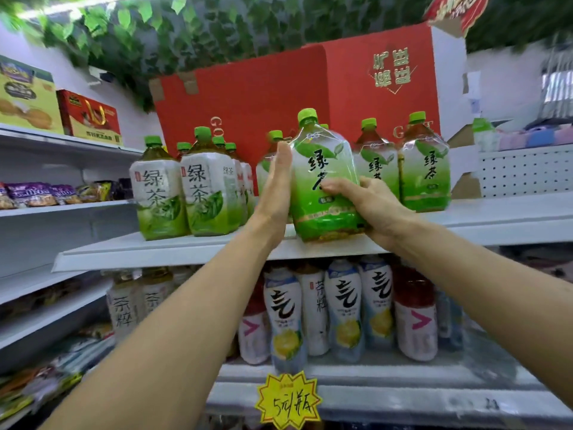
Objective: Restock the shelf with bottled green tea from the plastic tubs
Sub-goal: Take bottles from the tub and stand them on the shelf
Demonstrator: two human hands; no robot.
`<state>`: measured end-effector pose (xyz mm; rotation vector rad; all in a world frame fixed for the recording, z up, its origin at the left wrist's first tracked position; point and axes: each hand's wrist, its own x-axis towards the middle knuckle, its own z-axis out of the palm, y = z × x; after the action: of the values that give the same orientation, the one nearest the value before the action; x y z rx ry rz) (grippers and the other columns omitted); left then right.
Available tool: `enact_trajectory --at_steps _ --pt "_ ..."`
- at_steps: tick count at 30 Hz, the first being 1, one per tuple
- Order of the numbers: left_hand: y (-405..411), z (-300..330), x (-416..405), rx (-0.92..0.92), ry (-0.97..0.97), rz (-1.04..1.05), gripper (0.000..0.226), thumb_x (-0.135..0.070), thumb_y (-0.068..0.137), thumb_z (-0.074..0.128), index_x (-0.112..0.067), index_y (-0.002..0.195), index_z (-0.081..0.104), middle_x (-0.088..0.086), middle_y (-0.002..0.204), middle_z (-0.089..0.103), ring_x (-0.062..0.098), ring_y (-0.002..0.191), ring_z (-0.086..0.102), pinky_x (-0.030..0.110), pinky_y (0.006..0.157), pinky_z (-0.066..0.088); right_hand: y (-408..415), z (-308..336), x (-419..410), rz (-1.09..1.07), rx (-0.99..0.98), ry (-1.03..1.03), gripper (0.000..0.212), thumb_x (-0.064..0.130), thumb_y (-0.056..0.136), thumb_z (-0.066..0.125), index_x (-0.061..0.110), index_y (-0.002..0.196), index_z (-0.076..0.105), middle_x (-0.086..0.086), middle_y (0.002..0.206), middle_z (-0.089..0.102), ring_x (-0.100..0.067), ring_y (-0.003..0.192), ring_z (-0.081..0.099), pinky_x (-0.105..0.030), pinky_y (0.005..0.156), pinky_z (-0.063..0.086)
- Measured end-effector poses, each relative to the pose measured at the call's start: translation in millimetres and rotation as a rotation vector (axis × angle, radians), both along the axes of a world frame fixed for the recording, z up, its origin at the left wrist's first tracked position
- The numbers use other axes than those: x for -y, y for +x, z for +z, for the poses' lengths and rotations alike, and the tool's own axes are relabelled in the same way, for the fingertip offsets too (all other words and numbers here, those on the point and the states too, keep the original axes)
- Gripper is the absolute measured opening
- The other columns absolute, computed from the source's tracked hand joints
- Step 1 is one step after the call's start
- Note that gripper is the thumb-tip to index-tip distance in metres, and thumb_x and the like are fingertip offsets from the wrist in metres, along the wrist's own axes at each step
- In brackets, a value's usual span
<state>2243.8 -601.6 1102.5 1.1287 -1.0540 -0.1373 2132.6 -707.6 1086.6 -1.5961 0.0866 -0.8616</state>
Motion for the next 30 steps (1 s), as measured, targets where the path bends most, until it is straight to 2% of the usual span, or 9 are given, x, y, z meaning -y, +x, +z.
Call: enact_trajectory --at_steps 2,5,10,14,16,18,21,23,30 --pt "11.4 2.7 -17.8 0.035 -0.038 0.059 0.048 -0.061 0.103 0.02 -0.036 0.111 0.06 -0.012 0.106 0.073 0.013 0.105 0.067 0.044 0.1 0.052 10.5 1.0 -11.7 -0.065 0.05 0.002 0.067 0.033 0.071 0.084 0.006 0.126 0.057 -0.008 0.102 0.074 -0.023 0.089 0.074 -0.042 0.079 0.06" --pt "39.2 -6.3 -36.3 0.068 -0.056 0.175 0.059 -0.057 0.105 0.015 -0.026 0.147 0.041 -0.008 0.129 0.052 0.012 0.122 0.051 0.038 0.107 0.04 23.6 4.3 -27.2 -0.136 0.091 -0.022 0.105 0.052 0.049 0.089 0.013 0.136 0.044 -0.006 0.118 0.065 -0.025 0.106 0.067 -0.048 0.094 0.054" --pt "71.5 -24.2 -44.2 0.099 0.036 0.173 0.066 -0.058 0.104 0.017 -0.023 0.161 0.016 -0.002 0.163 0.029 0.018 0.143 0.037 0.036 0.114 0.033 46.3 3.3 -37.6 -0.117 0.035 -0.05 0.081 0.029 0.073 0.085 0.015 0.136 0.037 0.0 0.11 0.062 -0.017 0.099 0.066 -0.038 0.089 0.057" --pt "78.5 -29.2 -42.6 0.125 0.068 0.11 0.066 -0.058 0.103 0.018 -0.02 0.156 0.034 -0.002 0.153 0.046 0.012 0.138 0.044 0.019 0.104 0.042 60.0 8.0 -43.6 -0.076 -0.07 -0.141 0.118 0.052 0.058 0.088 0.022 0.153 0.025 -0.003 0.139 0.054 -0.022 0.122 0.056 -0.043 0.109 0.042" --pt "78.9 -30.5 -43.2 0.126 0.062 0.083 0.066 -0.059 0.103 0.019 -0.02 0.151 0.042 -0.002 0.146 0.054 0.01 0.135 0.049 0.016 0.099 0.048 60.7 10.5 -53.3 -0.108 -0.112 -0.176 0.104 0.046 0.078 0.078 0.019 0.157 0.015 0.003 0.141 0.044 -0.014 0.125 0.044 -0.031 0.106 0.031" --pt "80.4 -32.3 -42.5 0.111 0.041 0.083 0.072 -0.069 0.099 0.024 -0.022 0.151 0.041 -0.001 0.148 0.053 0.011 0.136 0.049 0.029 0.108 0.046 67.9 8.5 -48.8 -0.158 -0.129 -0.229 0.087 0.039 0.09 0.069 0.015 0.156 0.018 -0.006 0.148 0.042 -0.01 0.114 0.041 -0.026 0.095 0.033" --pt "85.0 -34.7 -40.9 0.091 0.049 0.111 0.101 -0.094 0.074 0.031 -0.033 0.155 0.032 -0.005 0.157 0.042 0.013 0.145 0.038 0.049 0.12 0.03 75.1 7.9 -51.9 -0.233 -0.152 -0.271 0.083 0.039 0.09 0.069 0.011 0.154 0.024 -0.008 0.151 0.042 -0.011 0.115 0.042 -0.025 0.096 0.034" --pt "92.2 -35.5 -38.5 0.079 0.053 0.103 0.109 -0.101 0.066 0.033 -0.037 0.154 0.032 -0.007 0.158 0.04 0.014 0.146 0.036 0.052 0.12 0.028 79.5 8.3 -54.7 -0.263 -0.177 -0.258 0.084 0.04 0.089 0.069 0.009 0.153 0.024 -0.01 0.151 0.042 -0.015 0.12 0.043 -0.029 0.098 0.035" --pt "94.3 -29.7 -38.1 0.056 0.083 0.067 0.114 -0.104 0.06 0.037 -0.038 0.153 0.034 -0.006 0.157 0.041 0.017 0.145 0.038 0.052 0.119 0.029 83.2 8.0 -52.9 -0.295 -0.231 -0.275 0.062 0.033 0.098 0.059 0.003 0.146 0.034 -0.009 0.143 0.049 -0.008 0.099 0.038 -0.019 0.081 0.033"
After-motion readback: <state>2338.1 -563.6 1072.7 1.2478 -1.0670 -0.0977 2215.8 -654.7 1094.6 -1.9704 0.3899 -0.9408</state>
